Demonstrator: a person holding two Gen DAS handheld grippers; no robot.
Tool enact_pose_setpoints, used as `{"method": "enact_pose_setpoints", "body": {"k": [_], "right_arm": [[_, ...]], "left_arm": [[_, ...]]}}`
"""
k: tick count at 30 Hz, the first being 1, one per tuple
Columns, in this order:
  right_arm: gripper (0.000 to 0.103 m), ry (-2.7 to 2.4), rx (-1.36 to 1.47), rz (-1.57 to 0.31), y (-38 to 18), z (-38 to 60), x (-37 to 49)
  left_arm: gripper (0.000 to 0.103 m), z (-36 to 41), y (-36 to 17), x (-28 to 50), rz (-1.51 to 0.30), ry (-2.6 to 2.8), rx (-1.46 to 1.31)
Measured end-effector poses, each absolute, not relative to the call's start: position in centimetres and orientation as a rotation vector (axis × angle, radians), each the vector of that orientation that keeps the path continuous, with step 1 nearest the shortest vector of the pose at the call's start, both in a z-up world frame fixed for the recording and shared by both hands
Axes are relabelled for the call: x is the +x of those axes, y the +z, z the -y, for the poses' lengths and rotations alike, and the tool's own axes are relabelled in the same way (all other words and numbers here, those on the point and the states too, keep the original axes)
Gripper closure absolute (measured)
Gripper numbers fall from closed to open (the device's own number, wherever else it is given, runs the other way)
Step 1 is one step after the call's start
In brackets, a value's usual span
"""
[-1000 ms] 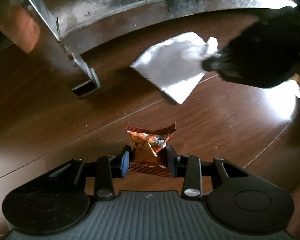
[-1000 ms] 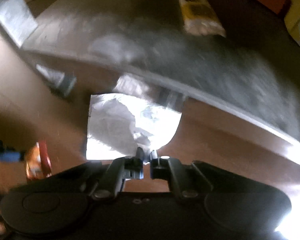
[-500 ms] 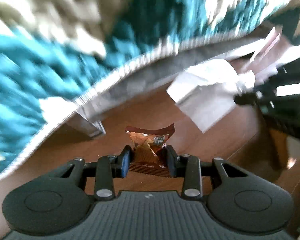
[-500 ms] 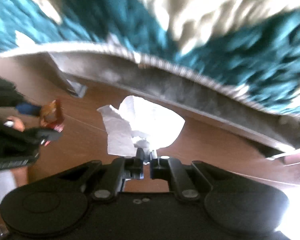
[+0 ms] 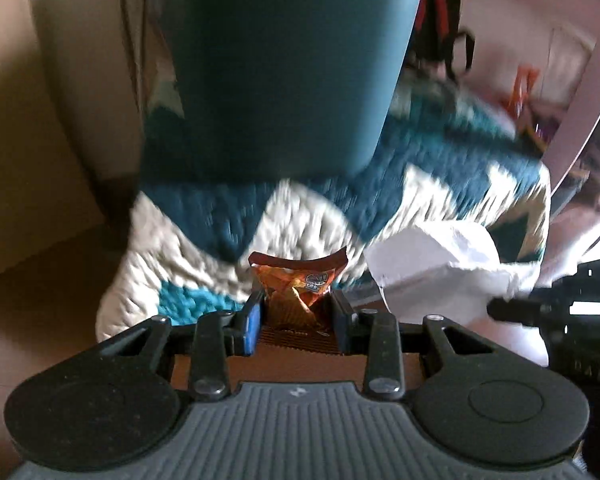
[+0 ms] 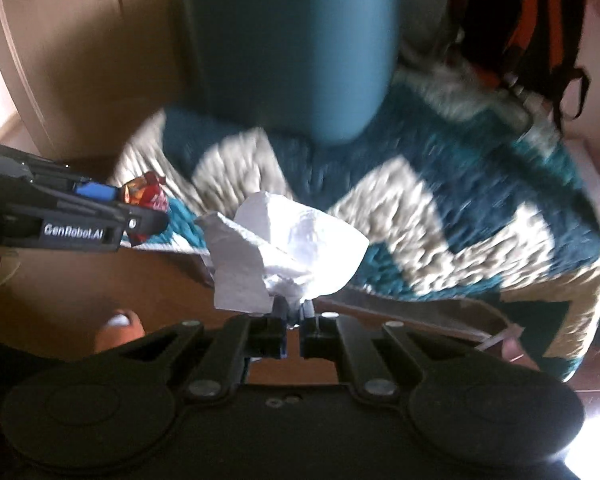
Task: Collect trash
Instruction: 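Lift chip wrapper with left tool while right tool lifts white paper over the wastebasket, then open both tools to drop chip wrapper and paper into the wastebasket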
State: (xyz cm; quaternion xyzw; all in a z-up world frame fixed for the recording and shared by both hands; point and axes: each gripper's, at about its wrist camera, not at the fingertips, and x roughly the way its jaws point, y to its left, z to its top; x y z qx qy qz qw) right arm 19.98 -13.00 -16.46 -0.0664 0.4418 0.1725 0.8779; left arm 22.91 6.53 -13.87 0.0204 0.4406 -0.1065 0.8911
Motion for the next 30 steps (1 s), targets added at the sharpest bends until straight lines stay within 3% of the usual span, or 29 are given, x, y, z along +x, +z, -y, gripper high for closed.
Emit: {"method": "enact_pose_setpoints", "body": {"k": [16,30], "right_arm": [[0.099,0.375,-0.114,-0.637,-0.5,16.5,16.0],[0.099,0.323,-0.193,-0.457,9.2,15.0,20.7]], "left_arm": [[0.069,-4.1,2.1,18.7,-0.607,-0.148,0.037],[0.069,-4.5,13.8,22.9,-0.425,-0.115,-0.019]]}}
